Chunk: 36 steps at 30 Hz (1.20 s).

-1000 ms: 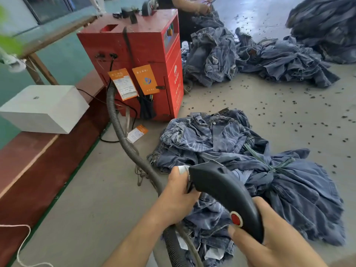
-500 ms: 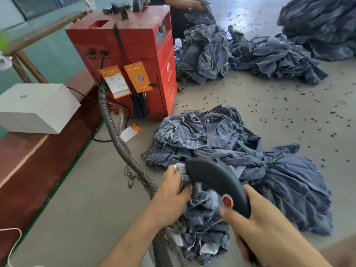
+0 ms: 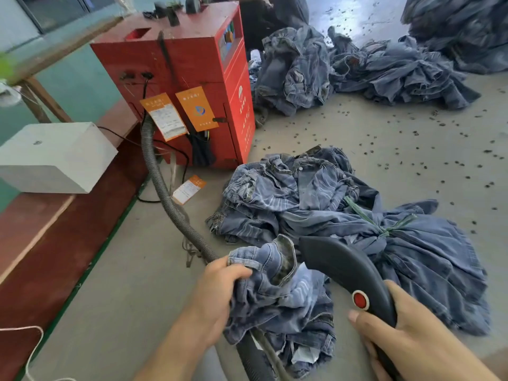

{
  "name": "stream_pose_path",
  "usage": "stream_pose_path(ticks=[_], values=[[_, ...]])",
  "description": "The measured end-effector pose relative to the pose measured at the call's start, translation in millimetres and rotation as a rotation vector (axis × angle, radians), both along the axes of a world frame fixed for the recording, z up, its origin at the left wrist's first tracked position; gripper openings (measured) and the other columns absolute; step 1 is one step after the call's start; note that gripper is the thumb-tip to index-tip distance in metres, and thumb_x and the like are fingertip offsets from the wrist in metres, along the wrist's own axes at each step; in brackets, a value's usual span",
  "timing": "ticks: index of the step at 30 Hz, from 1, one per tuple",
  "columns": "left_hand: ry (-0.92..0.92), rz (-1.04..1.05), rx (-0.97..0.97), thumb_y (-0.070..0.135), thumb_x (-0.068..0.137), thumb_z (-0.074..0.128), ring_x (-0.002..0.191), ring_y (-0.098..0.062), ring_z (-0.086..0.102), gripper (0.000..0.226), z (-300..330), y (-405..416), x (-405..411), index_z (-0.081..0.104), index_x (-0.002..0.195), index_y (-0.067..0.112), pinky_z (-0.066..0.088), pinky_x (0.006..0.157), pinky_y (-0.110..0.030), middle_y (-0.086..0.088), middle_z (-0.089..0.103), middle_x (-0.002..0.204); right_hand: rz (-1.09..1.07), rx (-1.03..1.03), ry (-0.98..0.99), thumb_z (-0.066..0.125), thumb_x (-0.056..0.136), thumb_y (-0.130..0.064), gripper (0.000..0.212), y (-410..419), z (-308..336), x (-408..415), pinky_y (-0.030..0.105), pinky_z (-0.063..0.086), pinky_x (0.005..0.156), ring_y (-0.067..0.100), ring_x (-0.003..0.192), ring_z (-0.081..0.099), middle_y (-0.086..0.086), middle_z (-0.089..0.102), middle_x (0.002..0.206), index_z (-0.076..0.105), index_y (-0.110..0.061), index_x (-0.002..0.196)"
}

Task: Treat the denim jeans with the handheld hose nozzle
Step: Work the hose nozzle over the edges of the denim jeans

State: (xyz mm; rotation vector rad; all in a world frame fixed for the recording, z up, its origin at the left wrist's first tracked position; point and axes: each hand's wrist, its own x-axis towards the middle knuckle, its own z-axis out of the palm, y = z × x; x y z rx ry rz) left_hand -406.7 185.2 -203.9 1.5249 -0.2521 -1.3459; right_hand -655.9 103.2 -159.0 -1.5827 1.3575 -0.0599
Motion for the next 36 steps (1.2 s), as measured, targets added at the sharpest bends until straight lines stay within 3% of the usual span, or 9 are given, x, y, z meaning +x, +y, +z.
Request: stream_pose_path(ticks=[3, 5, 10, 12, 14, 18, 26, 32, 36], values=[[0.737, 0.144, -0.198, 0.036, 0.079, 0.075, 0.123, -0.044, 0.058, 0.059, -8.3, -0.9, 3.5, 0.07, 0.119, -0.006, 0.047, 0.109, -0.057, -0.031, 0.063, 0.124, 0.024, 0.031, -0.017, 0.077, 0.086, -0.039, 0.024, 7.4, 2.3, 6.7, 0.019, 0.042, 0.059, 0.006, 0.064, 0.064, 0.002, 0.071, 0.079, 0.061, -0.026, 0.1], [0.84, 0.072, -0.18, 0.057, 0.092, 0.066, 0.139, -0.047, 0.048, 0.08, -10.4, -5.5, -1.3, 0.058, 0.138, -0.007, 0.04, 0.114, -0.062, -0.035, 0.051, 0.146, 0.048, 0.022, -0.04, 0.075, 0.086, -0.041, 0.024, 10.6, 1.9, 9.1, 0.014, 0.04, 0.056, -0.001, 0.06, 0.061, -0.002, 0.071, 0.078, 0.061, -0.028, 0.1], [0.604, 0.122, -0.08, 0.001, 0.088, 0.06, 0.09, -0.042, 0.074, 0.032, -11.6, -15.2, -16.3, 0.068, 0.114, -0.015, 0.063, 0.074, -0.052, -0.035, 0.07, 0.109, 0.072, -0.046, 0.098, 0.085, 0.081, -0.032, 0.036, 31.6, 10.2, 23.6, 0.03, 0.043, 0.092, 0.017, 0.104, 0.069, -0.025, 0.064, 0.093, 0.052, -0.041, 0.093], [0.508, 0.109, -0.082, -0.01, 0.089, 0.057, 0.089, -0.044, 0.074, 0.034, -16.0, -16.5, -18.0, 0.062, 0.121, -0.017, 0.063, 0.072, -0.054, -0.037, 0.068, 0.112, -0.046, -0.119, -0.007, 0.088, 0.079, -0.02, 0.05, 40.6, 13.3, 31.8, 0.041, 0.035, 0.102, 0.04, 0.124, 0.062, 0.008, 0.074, 0.118, 0.061, -0.034, 0.118], [0.396, 0.121, -0.08, -0.019, 0.089, 0.054, 0.1, -0.049, 0.071, 0.04, -19.1, -17.7, -21.3, 0.058, 0.128, -0.011, 0.06, 0.082, -0.062, -0.037, 0.068, 0.118, -0.179, -0.186, -0.084, 0.077, 0.065, -0.05, 0.083, 42.0, 9.2, 33.2, 0.04, 0.028, 0.104, 0.049, 0.137, 0.049, 0.033, 0.063, 0.135, 0.061, -0.006, 0.134], [0.446, 0.103, -0.153, -0.024, 0.089, 0.045, 0.108, -0.052, 0.068, 0.045, -22.2, -12.5, -24.8, 0.06, 0.129, -0.007, 0.056, 0.088, -0.066, -0.035, 0.068, 0.119, -0.047, -0.01, -0.01, 0.081, 0.082, -0.041, 0.03, 32.8, 2.7, 19.1, 0.008, 0.042, 0.061, -0.012, 0.07, 0.064, -0.009, 0.069, 0.082, 0.058, -0.029, 0.097], [0.238, -0.024, -0.105, -0.032, 0.084, 0.045, 0.109, -0.052, 0.065, 0.045, -25.9, -4.5, -19.3, 0.061, 0.122, -0.012, 0.047, 0.101, -0.069, -0.039, 0.066, 0.119, -0.109, -0.104, -0.009, 0.073, 0.094, -0.032, 0.024, -18.5, -9.1, 24.3, 0.025, 0.044, 0.053, 0.012, 0.052, 0.06, 0.004, 0.067, 0.064, 0.055, -0.016, 0.094], [0.248, -0.104, -0.19, -0.03, 0.084, 0.042, 0.103, -0.051, 0.07, 0.051, -19.7, -7.8, -22.8, 0.072, 0.113, -0.001, 0.055, 0.089, -0.069, -0.035, 0.07, 0.112, 0.107, -0.034, 0.05, 0.074, 0.09, -0.044, 0.023, 4.8, -15.5, 38.4, 0.015, 0.041, 0.055, -0.001, 0.061, 0.063, -0.005, 0.07, 0.08, 0.059, -0.027, 0.097], [0.211, -0.161, -0.173, -0.029, 0.082, 0.041, 0.078, -0.026, 0.076, 0.041, -18.0, -1.8, -27.1, 0.061, 0.113, -0.009, 0.063, 0.071, -0.04, -0.013, 0.076, 0.084, -0.101, -0.029, -0.033, 0.07, 0.096, -0.035, 0.028, -22.3, -6.6, 38.5, 0.03, 0.044, 0.055, 0.026, 0.054, 0.06, 0.018, 0.069, 0.07, 0.059, -0.01, 0.096]])
